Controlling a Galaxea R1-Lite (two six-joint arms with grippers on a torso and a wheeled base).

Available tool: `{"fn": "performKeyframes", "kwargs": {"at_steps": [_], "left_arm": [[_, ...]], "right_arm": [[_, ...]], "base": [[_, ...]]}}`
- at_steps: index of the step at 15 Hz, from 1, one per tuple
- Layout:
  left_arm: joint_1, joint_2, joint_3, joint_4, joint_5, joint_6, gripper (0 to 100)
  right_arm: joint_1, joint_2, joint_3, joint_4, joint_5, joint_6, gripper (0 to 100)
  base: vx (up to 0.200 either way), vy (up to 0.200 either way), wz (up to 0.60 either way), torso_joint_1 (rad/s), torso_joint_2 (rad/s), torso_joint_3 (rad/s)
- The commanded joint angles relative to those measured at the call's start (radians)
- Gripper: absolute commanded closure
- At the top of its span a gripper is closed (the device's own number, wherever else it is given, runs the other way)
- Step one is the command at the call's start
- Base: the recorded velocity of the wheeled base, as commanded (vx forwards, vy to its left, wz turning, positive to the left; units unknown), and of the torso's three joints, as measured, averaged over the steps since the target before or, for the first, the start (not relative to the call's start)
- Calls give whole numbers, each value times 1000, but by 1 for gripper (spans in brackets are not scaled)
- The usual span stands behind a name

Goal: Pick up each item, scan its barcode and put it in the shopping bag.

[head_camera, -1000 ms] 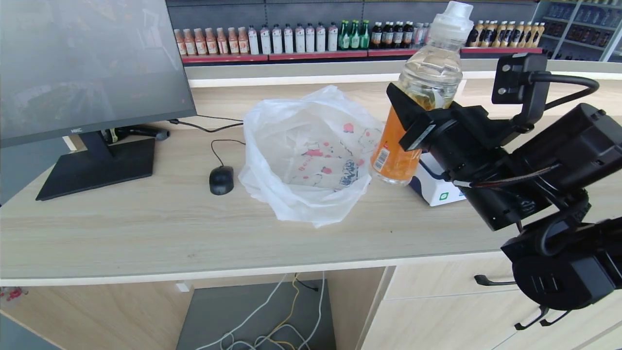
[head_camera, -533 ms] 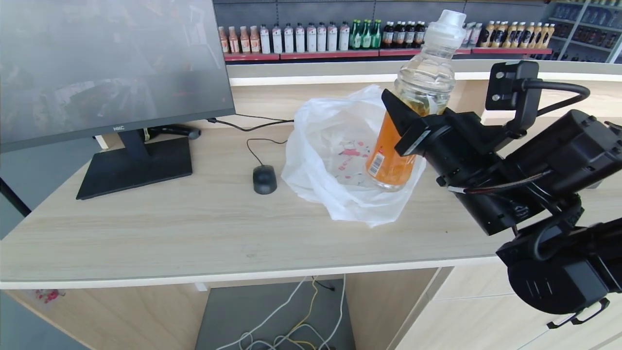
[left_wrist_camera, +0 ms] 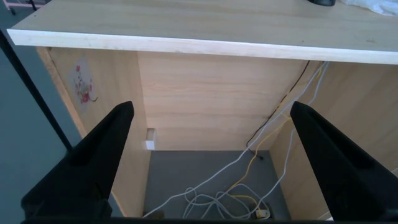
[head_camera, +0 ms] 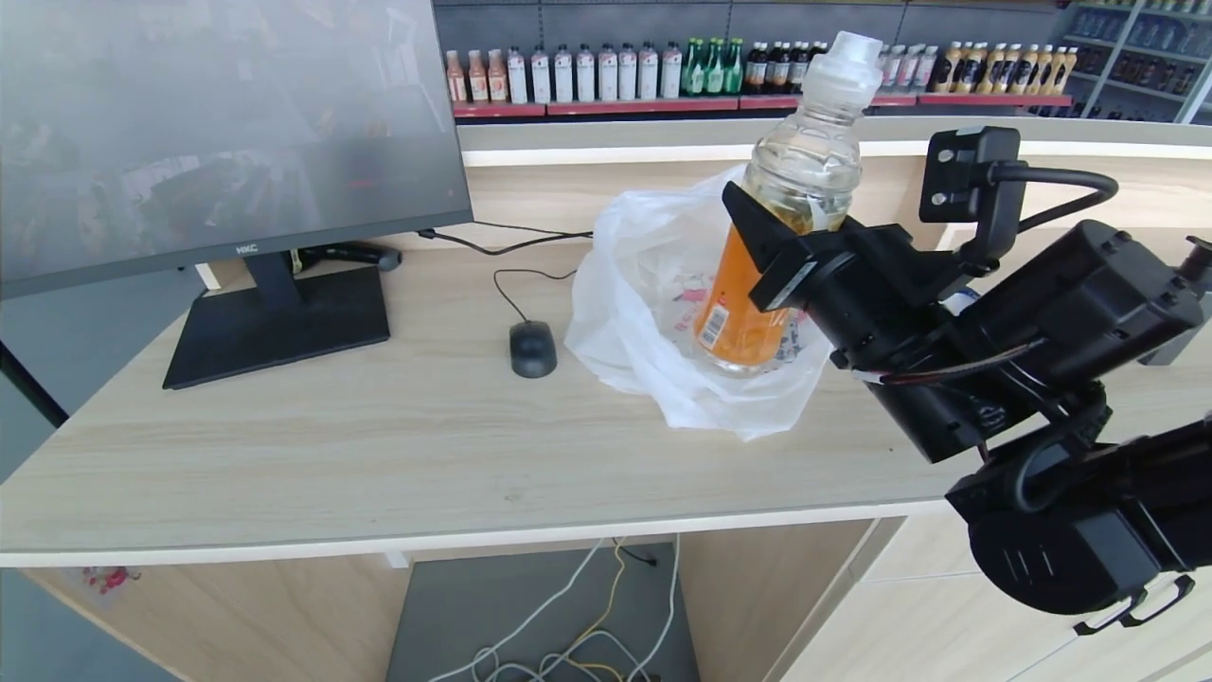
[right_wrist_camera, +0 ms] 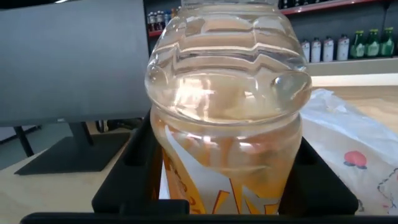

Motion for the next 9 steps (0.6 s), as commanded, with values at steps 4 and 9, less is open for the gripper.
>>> {"fn": "performKeyframes", "kwargs": {"at_steps": [4,9], "left_arm": [[1,2,0,0,0,0,0],[1,2,0,0,0,0,0]], "right_arm": [[4,132,-107,1,-9,-4,100],[-10,226,-216,3,-12,-9,100]], "base": [[0,0,0,0,0,0],[0,0,0,0,0,0]]}}
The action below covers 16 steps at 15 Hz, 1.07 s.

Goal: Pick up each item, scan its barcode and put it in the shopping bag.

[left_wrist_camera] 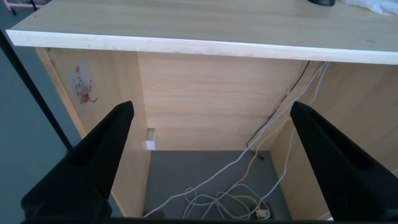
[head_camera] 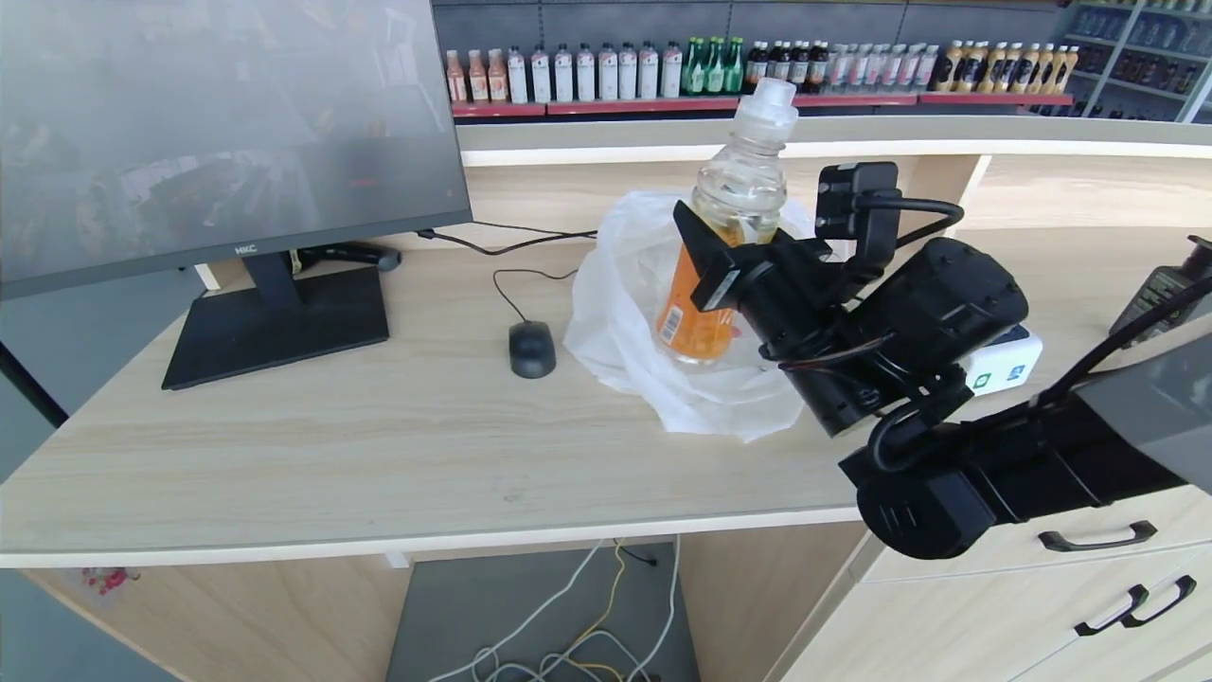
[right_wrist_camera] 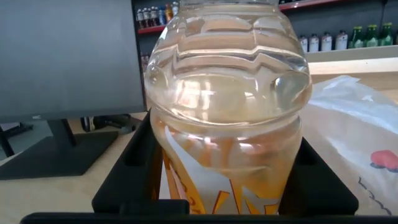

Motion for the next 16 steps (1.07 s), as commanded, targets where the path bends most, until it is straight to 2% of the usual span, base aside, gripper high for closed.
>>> {"fn": "performKeyframes", "kwargs": {"at_steps": [1,16], "left_arm": [[0,0,0,0,0,0,0],[0,0,0,0,0,0,0]], "right_arm": [[-3,43,-44,0,-1,-1,100],[-39,196,-174,0,1,-13,100]], "base": [[0,0,0,0,0,0],[0,0,0,0,0,0]]}}
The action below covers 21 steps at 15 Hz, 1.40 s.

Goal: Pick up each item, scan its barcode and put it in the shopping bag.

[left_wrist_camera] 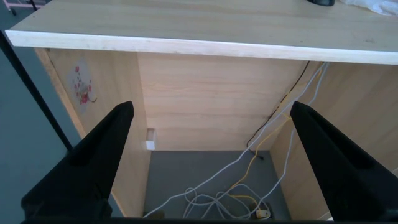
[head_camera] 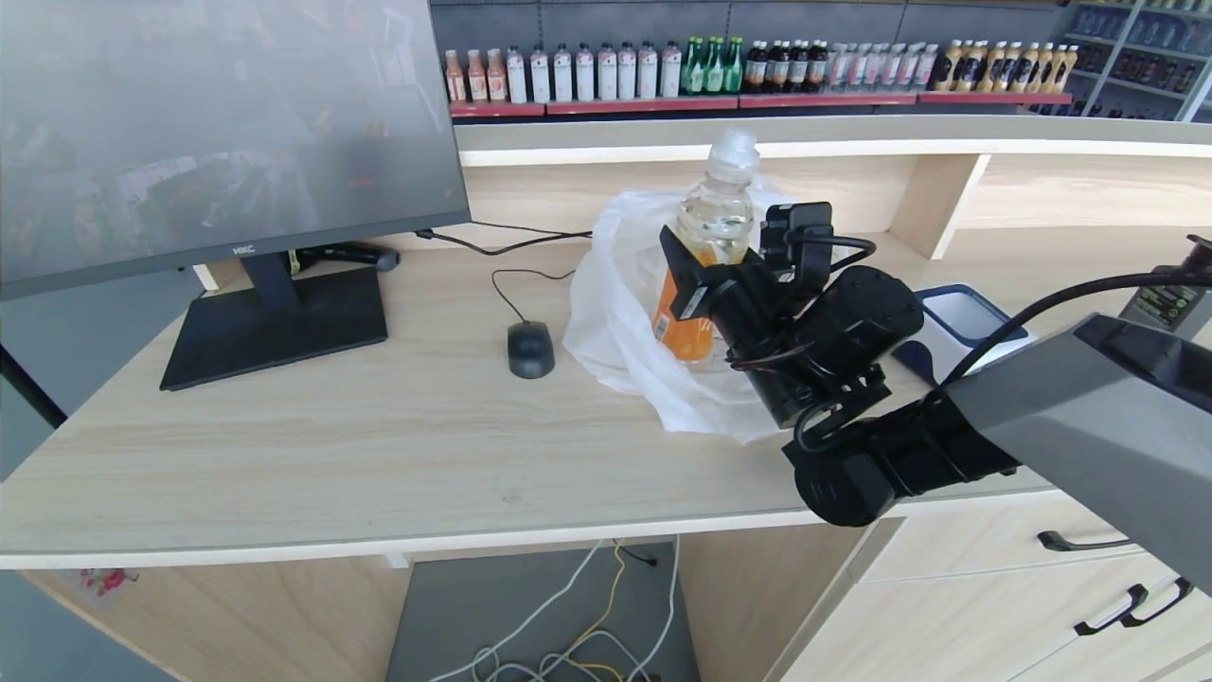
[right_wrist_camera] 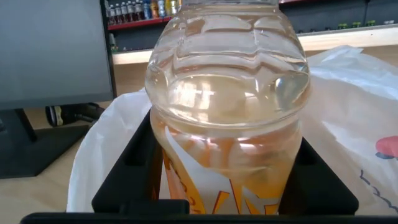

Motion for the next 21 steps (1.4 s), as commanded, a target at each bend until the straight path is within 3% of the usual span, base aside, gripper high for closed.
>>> {"fn": "performKeyframes", "kwargs": {"at_steps": [1,21], "left_arm": [[0,0,0,0,0,0,0],[0,0,0,0,0,0,0]], "right_arm": [[-1,17,-2,-1,1,0,100],[-1,58,1,0,1,-4,100]], "base": [[0,0,0,0,0,0],[0,0,0,0,0,0]]}}
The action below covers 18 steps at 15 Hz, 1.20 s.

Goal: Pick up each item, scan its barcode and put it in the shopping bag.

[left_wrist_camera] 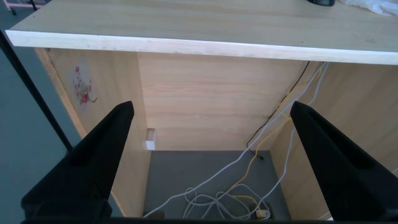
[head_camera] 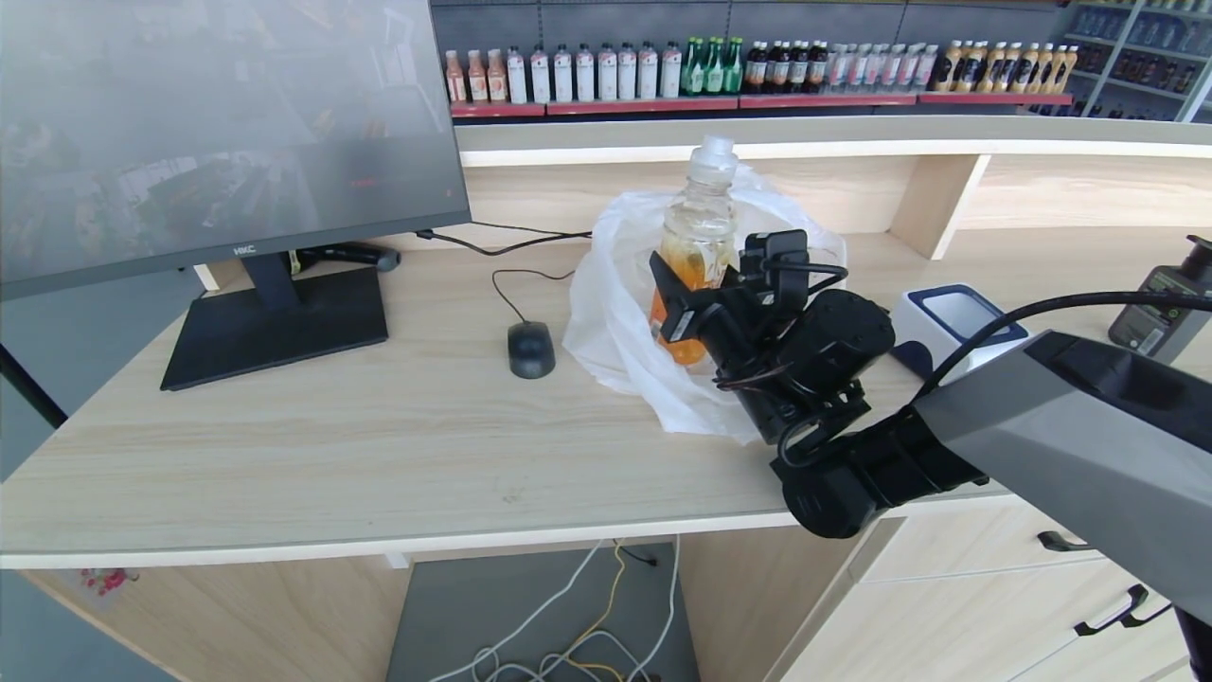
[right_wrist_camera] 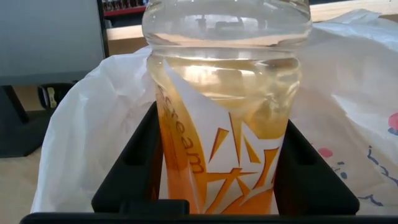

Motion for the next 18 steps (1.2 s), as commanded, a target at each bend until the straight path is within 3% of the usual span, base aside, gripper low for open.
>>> {"fn": "performKeyframes", "kwargs": {"at_steps": [1,9,10,18], "left_arm": [[0,0,0,0,0,0,0],[0,0,0,0,0,0,0],[0,0,0,0,0,0,0],[0,0,0,0,0,0,0]], "right_arm": [[0,3,-1,1,0,-3,100],[-1,8,4,5,0,-4,100],[-1,10,2,7,0,-4,0],[-6,16,8,2,0,-1,0]], "base": [[0,0,0,0,0,0],[0,0,0,0,0,0],[0,0,0,0,0,0],[0,0,0,0,0,0]]}}
